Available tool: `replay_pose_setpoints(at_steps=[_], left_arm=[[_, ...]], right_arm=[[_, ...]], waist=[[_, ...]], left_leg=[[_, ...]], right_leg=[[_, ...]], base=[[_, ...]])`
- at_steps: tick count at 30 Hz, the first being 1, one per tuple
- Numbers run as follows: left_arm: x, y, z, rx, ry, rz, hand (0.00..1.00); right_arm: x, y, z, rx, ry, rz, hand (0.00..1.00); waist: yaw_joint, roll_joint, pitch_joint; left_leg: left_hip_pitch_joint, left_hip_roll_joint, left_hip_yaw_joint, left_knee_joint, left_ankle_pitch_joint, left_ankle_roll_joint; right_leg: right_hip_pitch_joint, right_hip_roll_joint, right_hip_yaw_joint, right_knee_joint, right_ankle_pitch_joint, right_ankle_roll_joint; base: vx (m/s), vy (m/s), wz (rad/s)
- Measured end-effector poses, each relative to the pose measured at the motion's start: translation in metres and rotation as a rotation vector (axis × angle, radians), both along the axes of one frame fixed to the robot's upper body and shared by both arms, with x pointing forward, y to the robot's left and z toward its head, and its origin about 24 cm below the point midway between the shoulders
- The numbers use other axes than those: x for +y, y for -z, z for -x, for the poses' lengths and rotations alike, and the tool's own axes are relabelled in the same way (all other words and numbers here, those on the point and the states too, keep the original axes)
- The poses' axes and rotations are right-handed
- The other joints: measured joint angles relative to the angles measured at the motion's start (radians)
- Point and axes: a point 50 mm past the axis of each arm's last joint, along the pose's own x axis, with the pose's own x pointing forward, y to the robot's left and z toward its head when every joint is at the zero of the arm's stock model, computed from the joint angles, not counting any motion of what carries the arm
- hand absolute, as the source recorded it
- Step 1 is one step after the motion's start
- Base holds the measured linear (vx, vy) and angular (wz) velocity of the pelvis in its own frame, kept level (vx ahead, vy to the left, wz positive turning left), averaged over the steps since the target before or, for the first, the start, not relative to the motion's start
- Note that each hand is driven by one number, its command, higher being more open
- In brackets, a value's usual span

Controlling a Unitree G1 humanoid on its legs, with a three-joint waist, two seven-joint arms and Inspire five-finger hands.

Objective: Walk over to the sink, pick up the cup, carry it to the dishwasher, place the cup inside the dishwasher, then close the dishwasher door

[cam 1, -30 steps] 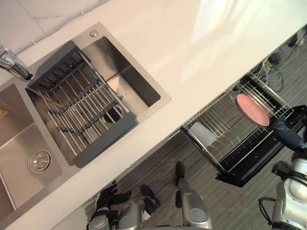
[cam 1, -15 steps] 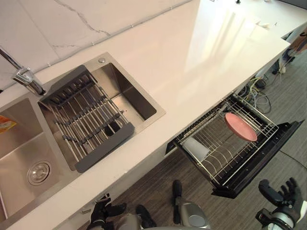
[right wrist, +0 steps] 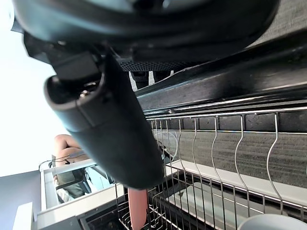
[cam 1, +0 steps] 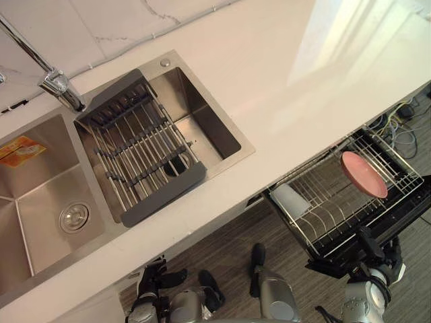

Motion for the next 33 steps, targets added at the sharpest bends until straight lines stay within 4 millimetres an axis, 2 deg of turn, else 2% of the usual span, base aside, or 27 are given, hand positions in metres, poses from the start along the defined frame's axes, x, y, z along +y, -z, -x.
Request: replay_pose_setpoints(at_steps=[4,7,10,12,14,15,20,26,28,30,33], left_arm=[[-0.003,-0.003,-0.008,-0.02,0.031,-0.006,0.9],[-0.007,-0.006,-0.019,-0.047,0.063,-0.003,0.9],[-0.013,-0.009,-0.028,-0.067,0.106,0.005,0.9],[-0.016,-0.011,-0.031,-0.078,0.124,0.007,0.9],[-0.016,-0.012,-0.033,-0.086,0.139,0.005,0.9],[-0.016,-0.012,-0.033,-0.086,0.151,0.002,0.9],[-0.023,-0.011,-0.032,-0.079,0.231,-0.001,0.9],[-0.023,-0.01,-0.032,-0.074,0.255,-0.015,0.9],[-0.023,-0.008,-0.029,-0.06,0.264,-0.016,0.9],[-0.021,-0.004,-0.023,-0.027,0.263,-0.016,0.9],[-0.018,-0.003,-0.02,-0.017,0.264,-0.024,0.9]], right_arm=[[0.009,-0.007,-0.016,-0.11,0.0,-0.043,0.9],[0.017,-0.02,-0.04,-0.242,-0.023,-0.091,0.9],[0.025,-0.04,-0.068,-0.369,-0.095,-0.119,0.9],[0.035,-0.05,-0.084,-0.435,-0.166,-0.143,0.9],[0.056,-0.06,-0.102,-0.496,-0.296,-0.159,0.9],[0.06,-0.062,-0.105,-0.513,-0.318,-0.165,0.9],[0.066,-0.054,-0.102,-0.521,-0.338,-0.206,0.9],[0.057,-0.04,-0.094,-0.455,-0.38,-0.175,0.9],[0.054,-0.035,-0.089,-0.415,-0.403,-0.157,0.9],[0.053,-0.022,-0.079,-0.323,-0.442,-0.13,0.9],[0.061,-0.002,-0.065,-0.194,-0.528,-0.109,0.9]], waist=[[0.0,0.01,0.007],[0.0,0.028,0.028],[0.005,0.057,0.045],[0.016,0.069,0.05],[0.026,0.072,0.051],[0.027,0.072,0.051],[0.024,0.073,0.051],[0.019,0.07,0.047],[0.021,0.065,0.035],[0.022,0.05,-0.001],[0.022,0.027,-0.027]], left_leg=[[-0.014,-0.012,-0.051,-0.021,0.026,0.005],[-0.022,-0.026,-0.11,-0.035,0.049,0.01],[-0.03,-0.03,-0.148,-0.045,0.065,0.013],[-0.035,-0.029,-0.163,-0.051,0.073,0.014],[-0.043,-0.029,-0.205,-0.059,0.089,0.002],[-0.043,-0.029,-0.214,-0.062,0.093,0.001],[-0.027,-0.026,-0.256,-0.073,0.108,-0.014],[0.006,-0.022,-0.28,-0.095,0.112,-0.021],[0.017,-0.02,-0.283,-0.111,0.116,-0.027],[0.029,-0.015,-0.285,-0.126,0.121,-0.033],[0.054,-0.009,-0.297,-0.14,0.123,-0.037]], right_leg=[[0.001,-0.009,-0.034,-0.005,0.001,-0.001],[0.019,-0.017,-0.069,-0.026,0.011,0.0],[0.048,-0.015,-0.102,-0.076,0.036,-0.004],[0.06,-0.008,-0.118,-0.104,0.049,-0.008],[0.072,0.001,-0.141,-0.131,0.058,-0.011],[0.078,0.004,-0.148,-0.139,0.06,-0.012],[0.115,0.015,-0.178,-0.166,0.066,-0.016],[0.17,0.031,-0.206,-0.21,0.072,-0.018],[0.176,0.036,-0.21,-0.21,0.07,-0.019],[0.183,0.043,-0.214,-0.21,0.065,-0.021],[0.206,0.051,-0.224,-0.21,0.053,-0.021]], base=[[0.0,-0.03,0.3],[-0.02,-0.002,0.39],[-0.03,0.012,0.3],[-0.02,0.0,0.21],[0.0,-0.029,0.23],[0.02,-0.03,0.3],[0.02,-0.005,0.12],[-0.01,0.021,0.11],[0.01,0.027,0.05],[0.05,0.018,0.03],[0.06,0.009,0.1]])
